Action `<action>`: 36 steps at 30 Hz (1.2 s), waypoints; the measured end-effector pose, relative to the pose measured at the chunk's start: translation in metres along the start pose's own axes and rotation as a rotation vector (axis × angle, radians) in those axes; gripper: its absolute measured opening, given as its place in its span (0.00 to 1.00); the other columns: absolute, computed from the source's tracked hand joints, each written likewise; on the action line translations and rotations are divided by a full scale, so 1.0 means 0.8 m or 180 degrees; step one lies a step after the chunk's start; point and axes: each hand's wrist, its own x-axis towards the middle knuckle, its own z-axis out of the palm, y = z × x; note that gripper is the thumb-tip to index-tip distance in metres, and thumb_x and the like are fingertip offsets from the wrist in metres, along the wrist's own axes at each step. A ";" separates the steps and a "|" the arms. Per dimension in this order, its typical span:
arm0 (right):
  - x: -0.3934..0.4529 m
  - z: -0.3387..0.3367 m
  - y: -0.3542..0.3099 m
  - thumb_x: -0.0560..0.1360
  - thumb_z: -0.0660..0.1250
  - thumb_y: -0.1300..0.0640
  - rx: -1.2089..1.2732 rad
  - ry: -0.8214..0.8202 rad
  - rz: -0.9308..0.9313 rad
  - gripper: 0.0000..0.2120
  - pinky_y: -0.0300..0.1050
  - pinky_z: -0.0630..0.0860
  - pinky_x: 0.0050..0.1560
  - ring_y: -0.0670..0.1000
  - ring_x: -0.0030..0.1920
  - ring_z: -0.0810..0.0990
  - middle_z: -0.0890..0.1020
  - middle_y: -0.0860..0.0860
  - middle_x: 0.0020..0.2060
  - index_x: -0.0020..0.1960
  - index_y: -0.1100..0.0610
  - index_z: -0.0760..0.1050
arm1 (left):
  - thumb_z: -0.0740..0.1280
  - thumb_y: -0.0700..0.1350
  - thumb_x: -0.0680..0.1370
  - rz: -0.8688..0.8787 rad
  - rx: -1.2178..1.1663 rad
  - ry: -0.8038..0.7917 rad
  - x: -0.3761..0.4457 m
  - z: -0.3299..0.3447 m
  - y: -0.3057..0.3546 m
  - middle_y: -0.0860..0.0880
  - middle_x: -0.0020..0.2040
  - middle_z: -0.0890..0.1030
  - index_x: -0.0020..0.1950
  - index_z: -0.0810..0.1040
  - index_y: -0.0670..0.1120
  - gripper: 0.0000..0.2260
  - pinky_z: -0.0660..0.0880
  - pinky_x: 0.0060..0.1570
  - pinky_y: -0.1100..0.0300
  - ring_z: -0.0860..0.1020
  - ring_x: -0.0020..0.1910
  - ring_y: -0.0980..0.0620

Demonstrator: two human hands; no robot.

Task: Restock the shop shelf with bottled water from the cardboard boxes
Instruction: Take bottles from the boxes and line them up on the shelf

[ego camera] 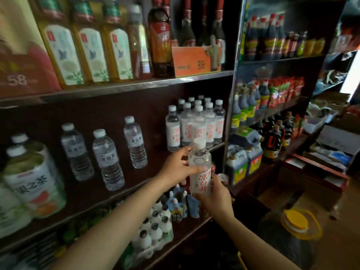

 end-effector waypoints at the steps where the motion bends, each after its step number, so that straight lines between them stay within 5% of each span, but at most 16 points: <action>1: 0.012 0.016 -0.006 0.64 0.78 0.49 -0.0004 -0.0043 -0.0037 0.29 0.45 0.78 0.46 0.48 0.49 0.81 0.80 0.44 0.46 0.60 0.49 0.69 | 0.79 0.42 0.66 0.0008 0.0055 0.0097 0.005 -0.013 -0.007 0.54 0.56 0.78 0.65 0.72 0.47 0.30 0.75 0.38 0.75 0.78 0.47 0.61; 4: 0.044 0.059 -0.021 0.65 0.77 0.49 0.0065 -0.0225 -0.0060 0.29 0.45 0.78 0.46 0.48 0.50 0.80 0.81 0.46 0.49 0.61 0.49 0.68 | 0.78 0.42 0.67 -0.0044 0.0197 0.0295 0.022 -0.050 -0.027 0.61 0.49 0.77 0.64 0.71 0.52 0.29 0.75 0.40 0.75 0.76 0.42 0.67; 10: 0.107 0.110 -0.038 0.63 0.78 0.53 0.0366 -0.0307 0.0056 0.28 0.45 0.80 0.46 0.45 0.49 0.80 0.81 0.44 0.48 0.60 0.48 0.71 | 0.77 0.46 0.68 -0.0057 0.0405 0.0493 0.075 -0.090 -0.053 0.59 0.54 0.79 0.62 0.71 0.57 0.27 0.75 0.44 0.73 0.77 0.44 0.67; 13: 0.145 0.120 -0.044 0.64 0.77 0.57 0.0466 -0.0239 0.0156 0.26 0.40 0.77 0.44 0.46 0.48 0.80 0.81 0.45 0.47 0.58 0.49 0.70 | 0.77 0.47 0.68 -0.0030 0.0438 0.0604 0.111 -0.091 -0.061 0.59 0.57 0.76 0.67 0.72 0.53 0.29 0.77 0.51 0.64 0.78 0.49 0.60; 18: 0.192 0.130 -0.040 0.64 0.77 0.55 0.0512 -0.0046 0.0355 0.25 0.47 0.80 0.45 0.46 0.43 0.80 0.80 0.45 0.43 0.52 0.49 0.65 | 0.76 0.53 0.67 0.0083 0.0622 0.0749 0.167 -0.078 -0.076 0.52 0.64 0.75 0.69 0.70 0.55 0.33 0.76 0.59 0.52 0.77 0.59 0.54; 22: 0.219 0.131 -0.032 0.65 0.77 0.57 0.0360 0.0065 0.0182 0.25 0.45 0.77 0.52 0.45 0.50 0.77 0.76 0.44 0.50 0.56 0.50 0.69 | 0.76 0.52 0.68 0.0141 0.0772 0.1043 0.200 -0.073 -0.080 0.51 0.60 0.75 0.68 0.71 0.55 0.30 0.77 0.58 0.53 0.77 0.56 0.52; 27: 0.244 0.134 -0.033 0.66 0.75 0.57 -0.0056 0.0033 -0.0029 0.27 0.40 0.70 0.55 0.49 0.57 0.72 0.72 0.48 0.55 0.61 0.54 0.68 | 0.74 0.54 0.70 0.0087 0.1148 0.1296 0.219 -0.069 -0.083 0.53 0.58 0.64 0.71 0.68 0.54 0.31 0.66 0.57 0.70 0.72 0.55 0.57; 36: 0.275 0.144 -0.043 0.67 0.74 0.56 -0.0154 -0.0014 0.0196 0.21 0.48 0.77 0.52 0.52 0.53 0.78 0.78 0.51 0.52 0.51 0.53 0.64 | 0.72 0.56 0.71 0.0014 0.1255 0.1267 0.253 -0.078 -0.088 0.48 0.61 0.70 0.73 0.65 0.54 0.32 0.71 0.57 0.63 0.76 0.59 0.50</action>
